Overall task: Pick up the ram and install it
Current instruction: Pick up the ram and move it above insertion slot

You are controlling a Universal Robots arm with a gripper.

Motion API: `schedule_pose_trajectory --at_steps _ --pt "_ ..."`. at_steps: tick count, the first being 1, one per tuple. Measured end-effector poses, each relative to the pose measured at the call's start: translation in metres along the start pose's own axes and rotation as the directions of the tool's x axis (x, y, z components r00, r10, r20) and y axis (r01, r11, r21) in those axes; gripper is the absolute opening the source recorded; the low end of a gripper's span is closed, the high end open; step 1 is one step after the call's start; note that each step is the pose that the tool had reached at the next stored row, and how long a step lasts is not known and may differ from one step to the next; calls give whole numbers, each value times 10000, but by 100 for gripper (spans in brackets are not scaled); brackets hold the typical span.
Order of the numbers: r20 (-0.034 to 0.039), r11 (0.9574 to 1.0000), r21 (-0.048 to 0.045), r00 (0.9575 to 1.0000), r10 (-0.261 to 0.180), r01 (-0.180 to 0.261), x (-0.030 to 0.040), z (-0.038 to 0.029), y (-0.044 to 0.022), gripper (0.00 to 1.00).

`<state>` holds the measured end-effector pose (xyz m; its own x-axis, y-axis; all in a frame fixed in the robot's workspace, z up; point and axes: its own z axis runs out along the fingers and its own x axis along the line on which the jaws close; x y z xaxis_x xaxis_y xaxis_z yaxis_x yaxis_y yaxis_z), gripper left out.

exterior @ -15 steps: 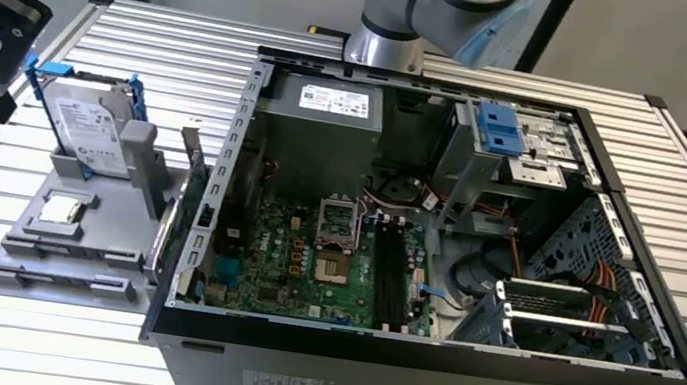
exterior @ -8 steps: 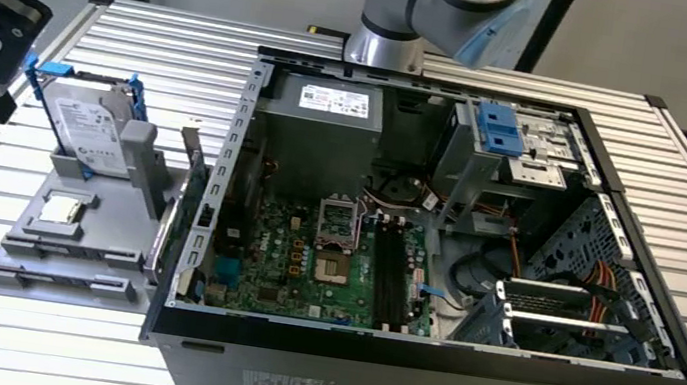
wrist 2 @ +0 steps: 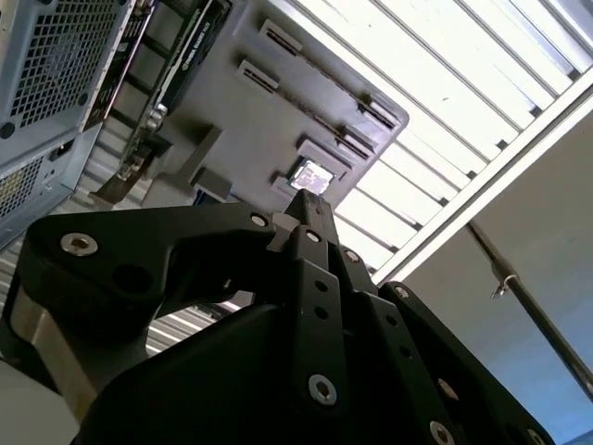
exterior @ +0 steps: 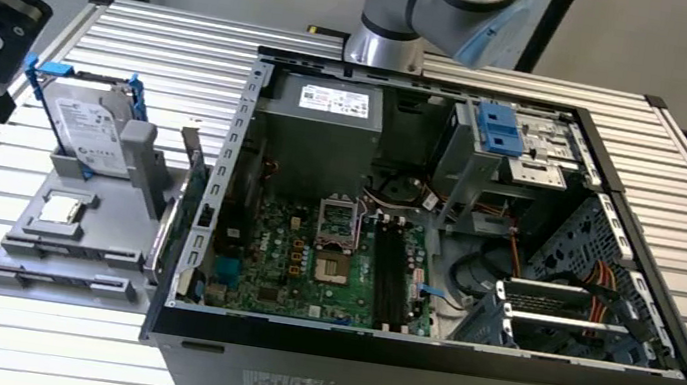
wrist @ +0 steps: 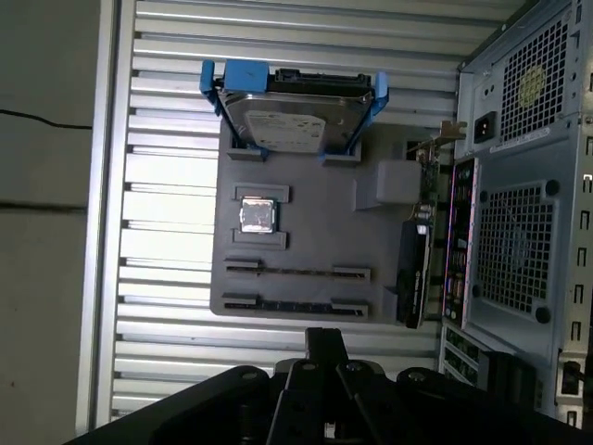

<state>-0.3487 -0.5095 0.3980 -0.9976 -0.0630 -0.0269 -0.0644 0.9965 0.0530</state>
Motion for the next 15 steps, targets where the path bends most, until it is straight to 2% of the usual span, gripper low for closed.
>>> schedule_pose_trajectory --at_steps 7,15 --pt "-3 10000 -3 10000 -85 85 0 1 0 0" --pt "-19 9993 -11 9993 -381 381 0 1 0 0"
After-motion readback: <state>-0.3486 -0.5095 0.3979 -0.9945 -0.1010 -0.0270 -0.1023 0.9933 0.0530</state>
